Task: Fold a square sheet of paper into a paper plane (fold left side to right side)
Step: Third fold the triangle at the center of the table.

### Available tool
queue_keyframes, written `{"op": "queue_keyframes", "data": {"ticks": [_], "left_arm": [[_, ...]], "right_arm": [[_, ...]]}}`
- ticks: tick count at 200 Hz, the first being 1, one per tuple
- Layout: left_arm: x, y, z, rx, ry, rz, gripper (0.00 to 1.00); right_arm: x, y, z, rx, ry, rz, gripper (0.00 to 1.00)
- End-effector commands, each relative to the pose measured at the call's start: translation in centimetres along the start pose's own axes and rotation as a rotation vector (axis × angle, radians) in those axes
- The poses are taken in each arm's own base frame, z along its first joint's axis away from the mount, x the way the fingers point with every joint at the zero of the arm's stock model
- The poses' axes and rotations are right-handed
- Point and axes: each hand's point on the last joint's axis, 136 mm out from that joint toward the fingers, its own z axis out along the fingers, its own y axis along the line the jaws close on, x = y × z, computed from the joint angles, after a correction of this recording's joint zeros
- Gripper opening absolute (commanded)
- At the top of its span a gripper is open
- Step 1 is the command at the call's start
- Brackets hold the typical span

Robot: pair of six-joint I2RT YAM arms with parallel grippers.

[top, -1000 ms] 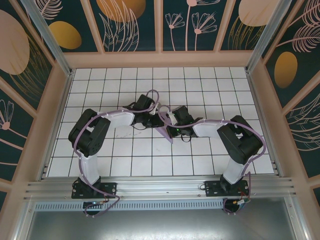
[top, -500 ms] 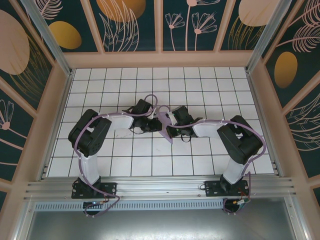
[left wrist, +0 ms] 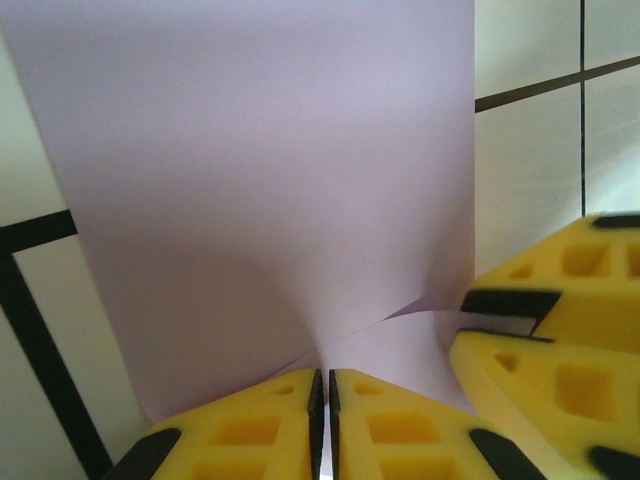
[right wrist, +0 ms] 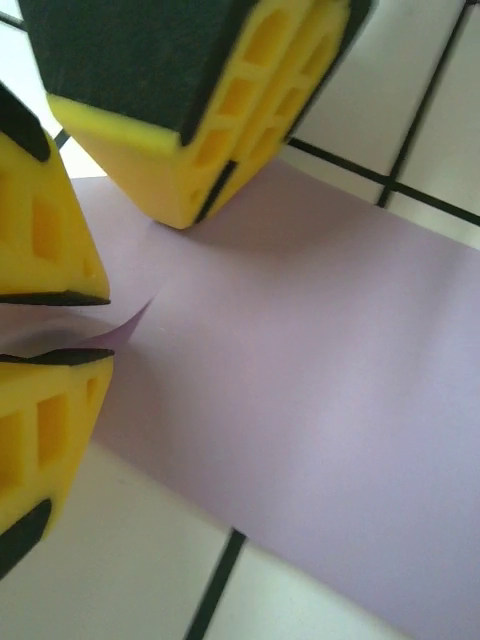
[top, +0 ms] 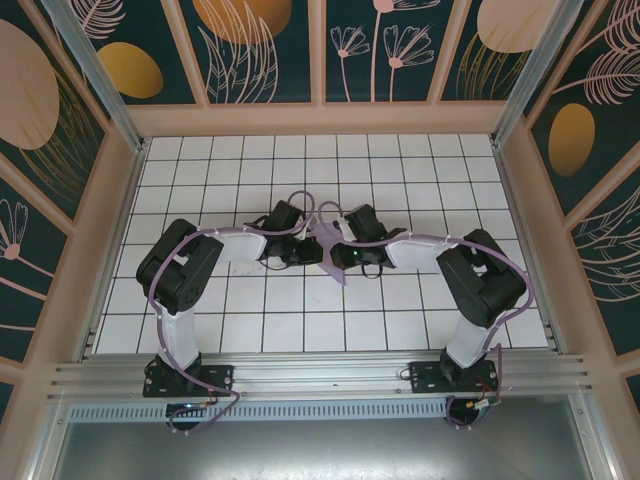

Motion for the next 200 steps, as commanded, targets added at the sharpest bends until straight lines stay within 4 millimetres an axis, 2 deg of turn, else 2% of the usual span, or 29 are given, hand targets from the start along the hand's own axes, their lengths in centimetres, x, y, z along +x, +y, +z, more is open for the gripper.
{"op": "queue_keyframes", "data": {"ticks": [1, 19, 31, 48, 78, 103, 146, 200], "left_arm": [[2.2, 3.9, 1.1, -0.133, 0.042, -0.048, 0.16], [2.3, 3.9, 1.2, -0.133, 0.043, -0.049, 0.16], [2.1, 3.8, 1.1, -0.131, 0.039, -0.047, 0.16], [2.2, 3.8, 1.0, -0.132, 0.039, -0.046, 0.16], [2.2, 3.9, 0.9, -0.136, 0.039, -0.047, 0.16], [2.1, 3.8, 0.9, -0.137, 0.037, -0.047, 0.16], [2.1, 3.8, 0.7, -0.137, 0.037, -0.042, 0.16], [2.1, 3.8, 0.7, -0.141, 0.036, -0.039, 0.16]], "right_arm": [[-3.2, 0.5, -3.1, -0.026, -0.079, 0.066, 0.32], [-3.3, 0.2, -4.7, -0.019, -0.085, 0.087, 0.37], [-2.6, 1.0, -5.6, -0.054, -0.067, 0.089, 0.37], [-1.1, 3.1, -6.5, -0.173, -0.015, 0.126, 0.29], [2.6, 6.4, -6.5, -0.354, 0.123, 0.193, 0.22], [3.8, 7.7, -5.4, -0.392, 0.189, 0.196, 0.21], [4.1, 6.0, -2.9, -0.297, 0.230, 0.220, 0.21], [4.5, 4.6, -2.2, -0.264, 0.230, 0.260, 0.21]]}}
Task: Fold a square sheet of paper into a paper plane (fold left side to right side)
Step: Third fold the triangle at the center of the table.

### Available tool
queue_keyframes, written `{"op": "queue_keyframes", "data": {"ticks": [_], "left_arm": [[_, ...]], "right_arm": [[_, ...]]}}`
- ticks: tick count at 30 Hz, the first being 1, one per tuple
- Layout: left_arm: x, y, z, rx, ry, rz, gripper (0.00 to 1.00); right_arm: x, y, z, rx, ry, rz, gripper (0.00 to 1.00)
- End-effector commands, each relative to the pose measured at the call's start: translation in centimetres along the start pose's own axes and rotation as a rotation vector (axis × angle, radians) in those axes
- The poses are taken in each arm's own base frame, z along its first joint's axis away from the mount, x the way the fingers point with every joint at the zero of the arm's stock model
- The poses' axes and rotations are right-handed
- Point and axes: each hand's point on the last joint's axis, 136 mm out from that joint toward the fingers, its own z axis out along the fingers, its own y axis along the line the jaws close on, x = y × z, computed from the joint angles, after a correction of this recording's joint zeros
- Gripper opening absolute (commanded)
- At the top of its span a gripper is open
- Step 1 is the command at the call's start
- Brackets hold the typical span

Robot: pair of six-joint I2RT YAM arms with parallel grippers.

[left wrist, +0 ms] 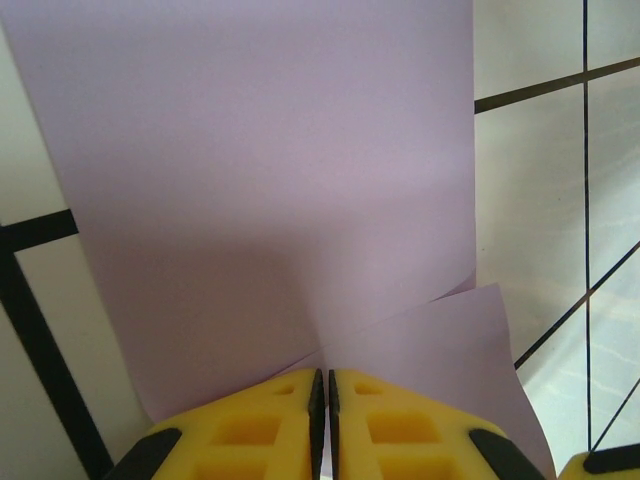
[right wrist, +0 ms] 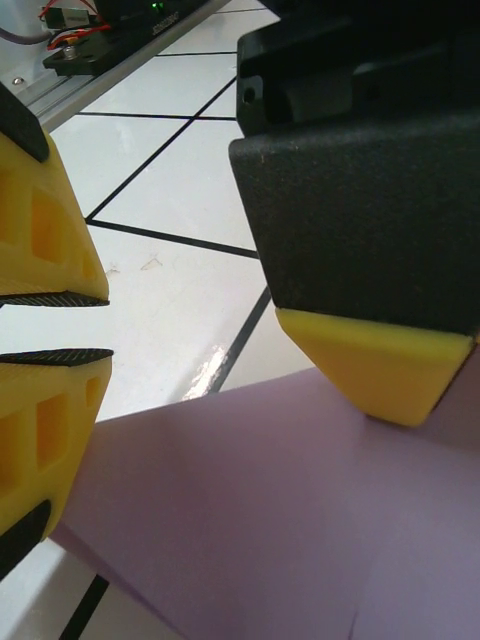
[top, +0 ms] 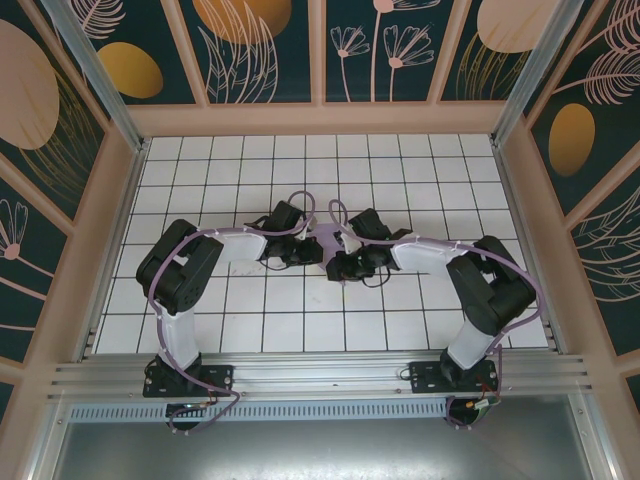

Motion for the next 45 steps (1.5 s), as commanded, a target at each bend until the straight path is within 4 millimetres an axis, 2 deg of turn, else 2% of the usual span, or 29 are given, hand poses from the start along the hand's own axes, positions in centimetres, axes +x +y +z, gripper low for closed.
{"op": "queue_keyframes", "data": {"ticks": [1, 13, 28, 40, 45], "left_arm": [[2.1, 3.8, 0.7, -0.134, 0.040, -0.042, 0.16], [2.0, 3.9, 0.8, -0.141, 0.043, -0.038, 0.16], [2.0, 4.0, 0.8, -0.151, 0.043, -0.034, 0.16], [2.0, 4.6, 0.8, -0.181, 0.042, -0.038, 0.16], [1.9, 4.4, 0.8, -0.174, 0.037, -0.037, 0.15]], "right_arm": [[-0.3, -0.5, 0.0, 0.013, -0.003, 0.031, 0.21], [1.0, -2.9, 1.0, 0.090, 0.049, 0.057, 0.19], [2.7, -4.3, 1.7, 0.126, 0.097, 0.095, 0.18], [7.2, -5.8, 0.6, 0.162, 0.157, 0.186, 0.09], [7.7, -5.6, -0.3, 0.159, 0.148, 0.189, 0.02]]}}
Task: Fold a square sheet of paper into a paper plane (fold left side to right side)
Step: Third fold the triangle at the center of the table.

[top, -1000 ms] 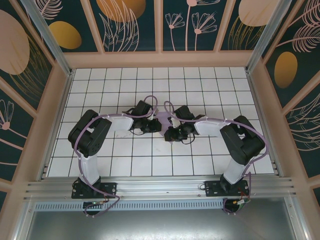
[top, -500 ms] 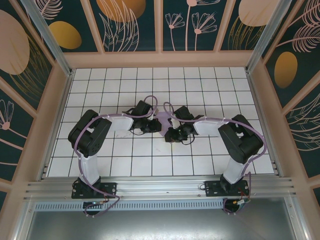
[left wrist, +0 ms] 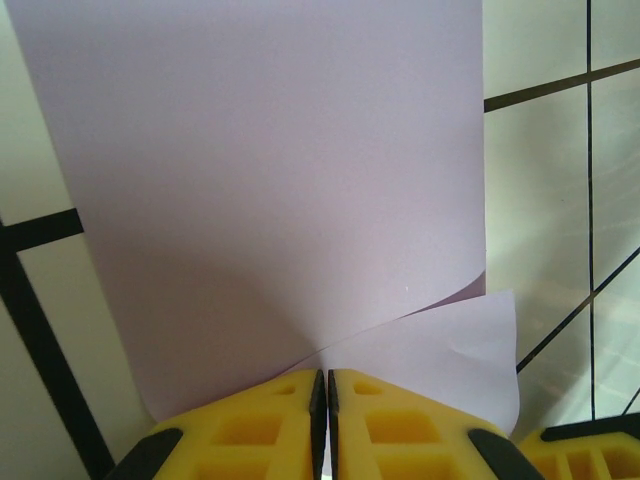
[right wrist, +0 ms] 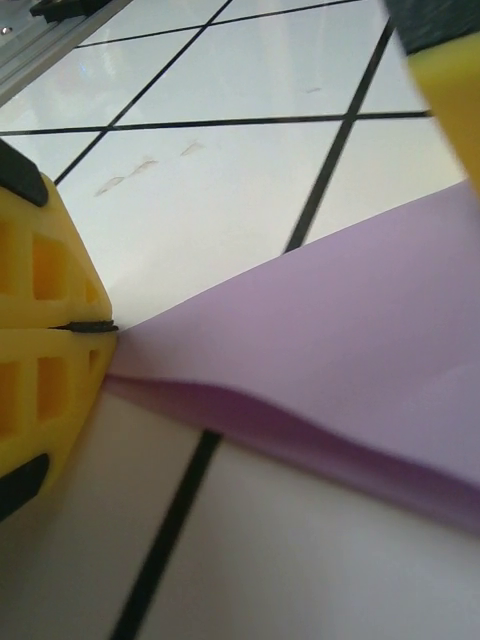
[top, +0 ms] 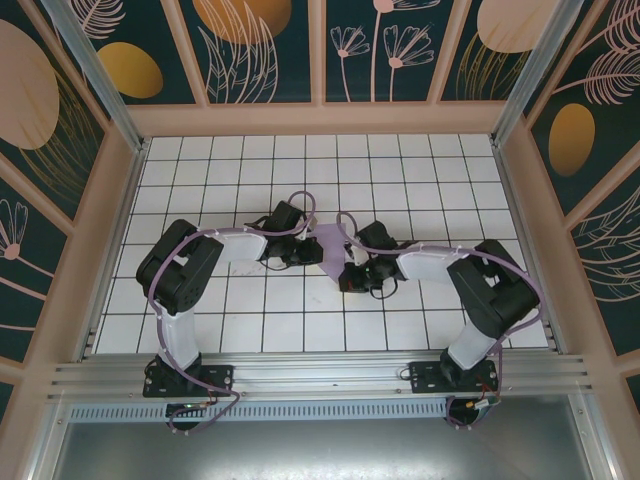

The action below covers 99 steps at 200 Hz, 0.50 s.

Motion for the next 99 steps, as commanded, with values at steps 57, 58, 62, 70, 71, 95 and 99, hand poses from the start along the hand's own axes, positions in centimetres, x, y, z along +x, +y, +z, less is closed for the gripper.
{"op": "queue_keyframes", "data": {"ticks": [57, 58, 62, 70, 71, 95, 99], "left_arm": [[1.5, 3.6, 0.4, -0.147, 0.027, -0.036, 0.15], [1.5, 3.6, 0.4, -0.147, 0.027, -0.036, 0.15], [1.5, 3.6, 0.4, -0.146, 0.028, -0.035, 0.15], [1.5, 3.6, 0.4, -0.145, 0.026, -0.036, 0.15], [1.5, 3.6, 0.4, -0.144, 0.026, -0.036, 0.15], [1.5, 3.6, 0.4, -0.143, 0.028, -0.036, 0.15], [1.5, 3.6, 0.4, -0.142, 0.028, -0.037, 0.15]], "right_arm": [[-1.3, 3.7, -3.2, -0.090, -0.033, 0.008, 0.00], [-1.3, 3.7, -3.2, -0.091, -0.035, 0.008, 0.00], [-1.6, 3.7, -3.0, -0.091, -0.034, 0.009, 0.00], [-2.2, 3.4, -2.5, -0.076, -0.036, 0.016, 0.00], [-2.3, 3.5, -2.4, -0.075, -0.037, 0.016, 0.00], [-3.6, 2.3, -1.1, -0.029, -0.039, 0.041, 0.00], [-3.8, 2.1, -0.9, -0.021, -0.041, 0.049, 0.00]]}}
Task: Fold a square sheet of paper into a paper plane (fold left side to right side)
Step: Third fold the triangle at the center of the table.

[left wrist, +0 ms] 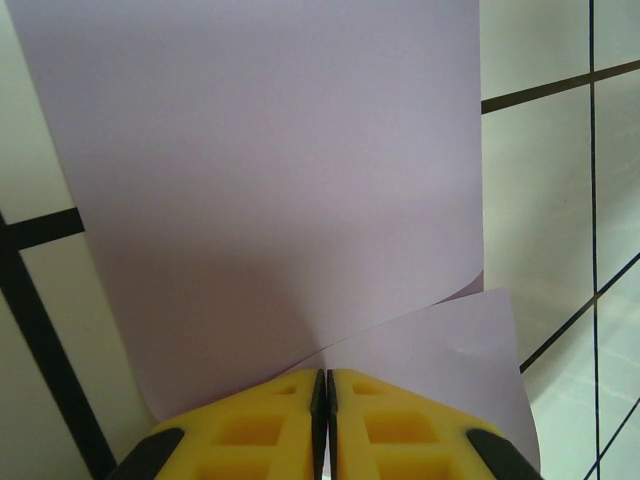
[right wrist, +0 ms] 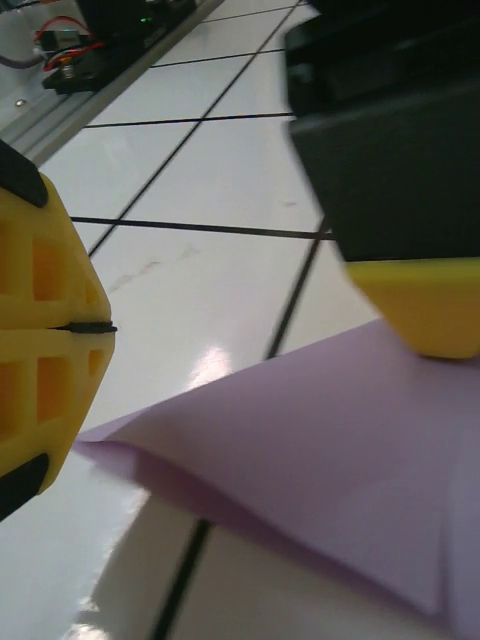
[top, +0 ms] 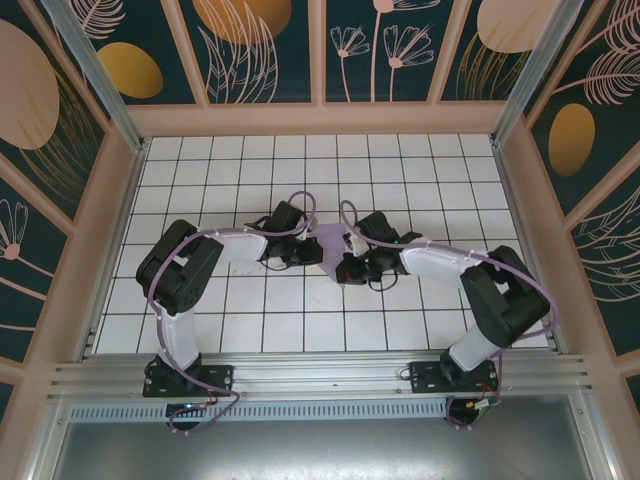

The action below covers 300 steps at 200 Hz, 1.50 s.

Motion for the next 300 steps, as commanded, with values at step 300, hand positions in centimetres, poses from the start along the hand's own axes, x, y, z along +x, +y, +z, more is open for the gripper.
{"op": "queue_keyframes", "data": {"ticks": [300], "left_arm": [[2.9, -2.6, 0.8, 0.029, 0.006, 0.074, 0.15]], "right_arm": [[2.5, -8.8, 2.3, 0.325, 0.126, 0.143, 0.00]]}}
